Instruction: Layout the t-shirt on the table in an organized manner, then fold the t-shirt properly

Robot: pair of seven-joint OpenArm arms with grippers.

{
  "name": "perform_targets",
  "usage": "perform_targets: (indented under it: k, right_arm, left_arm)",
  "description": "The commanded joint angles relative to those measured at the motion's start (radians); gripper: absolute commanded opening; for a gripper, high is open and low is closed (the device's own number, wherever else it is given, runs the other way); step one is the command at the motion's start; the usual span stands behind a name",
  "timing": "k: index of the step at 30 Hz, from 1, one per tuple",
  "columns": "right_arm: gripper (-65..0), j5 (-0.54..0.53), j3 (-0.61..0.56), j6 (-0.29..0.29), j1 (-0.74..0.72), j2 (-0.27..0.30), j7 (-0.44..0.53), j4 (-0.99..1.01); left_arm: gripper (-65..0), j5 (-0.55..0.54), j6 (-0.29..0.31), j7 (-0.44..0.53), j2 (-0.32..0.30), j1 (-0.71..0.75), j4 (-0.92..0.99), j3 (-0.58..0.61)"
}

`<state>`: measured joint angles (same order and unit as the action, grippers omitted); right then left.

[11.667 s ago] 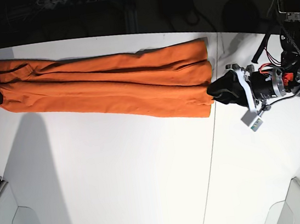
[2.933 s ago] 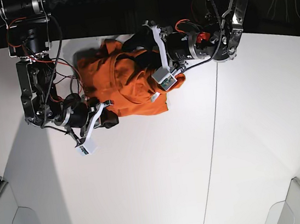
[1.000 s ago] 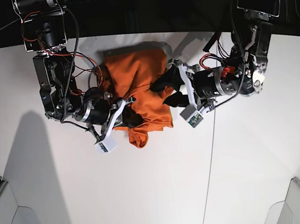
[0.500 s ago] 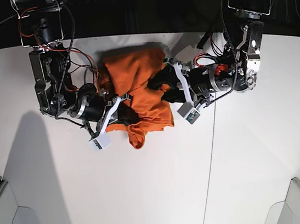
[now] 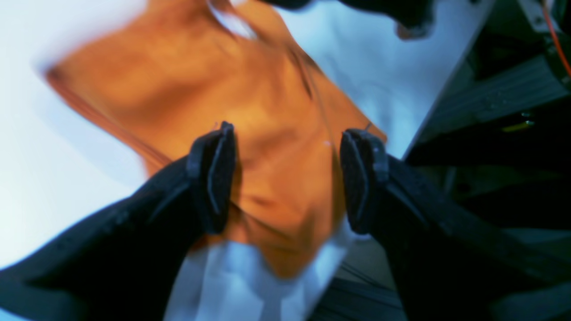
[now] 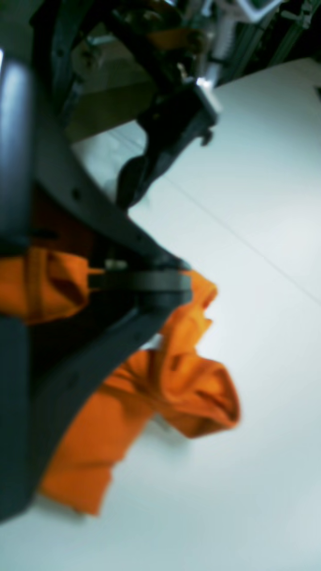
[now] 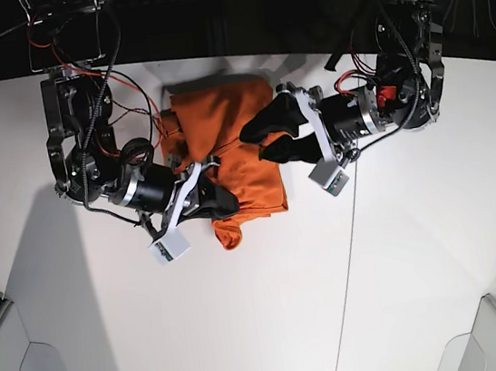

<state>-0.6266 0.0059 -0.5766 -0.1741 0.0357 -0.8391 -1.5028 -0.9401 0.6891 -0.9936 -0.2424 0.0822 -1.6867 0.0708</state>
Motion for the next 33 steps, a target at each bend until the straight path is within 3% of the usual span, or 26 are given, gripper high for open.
perform_targets:
  k: [1, 4, 8, 15, 21, 28, 33]
  right_arm:
    - [-65.0, -0.008, -0.003, -0.008, 0.003, 0.000, 0.024, -0.013]
    - [-65.0, 0.043, -0.020, -0.008, 0.053, 0.000, 0.058, 0.019]
    - [-65.0, 0.127, -0.042, -0.007, 0.082, 0.000, 0.137, 0.127]
    - [-65.0, 0.101, -0.042, -0.007, 0.069, 0.000, 0.169, 0.183]
    - [-65.0, 0.065, -0.041, -0.008, 0.045, 0.000, 0.162, 0.089]
    - [-65.0, 0.066, -0.025, -0.007, 0.045, 0.003, 0.080, -0.149]
    - [-65.0, 0.023, 0.006, -0.003, 0.116, 0.083, 0.028, -0.256]
  left_arm:
    - [-25.7, -0.026, 0.009, 0.021, 0.004, 0.008, -0.016, -0.003]
    - [-25.7, 0.009, 0.009, 0.055, 0.032, 0.064, -0.016, -0.003]
    - [-25.7, 0.169, 0.009, 0.182, 0.064, 0.101, 0.010, 0.000]
    - [-25.7, 0.226, 0.009, 0.237, 0.076, 0.084, 0.122, 0.002]
    - [-25.7, 0.150, 0.009, 0.130, 0.076, 0.048, 0.016, -0.024]
    - [-25.7, -0.013, 0.009, -0.029, 0.057, 0.069, -0.194, -0.176]
    - [-25.7, -0.058, 0.009, -0.035, -0.008, 0.201, -0.294, -0.284]
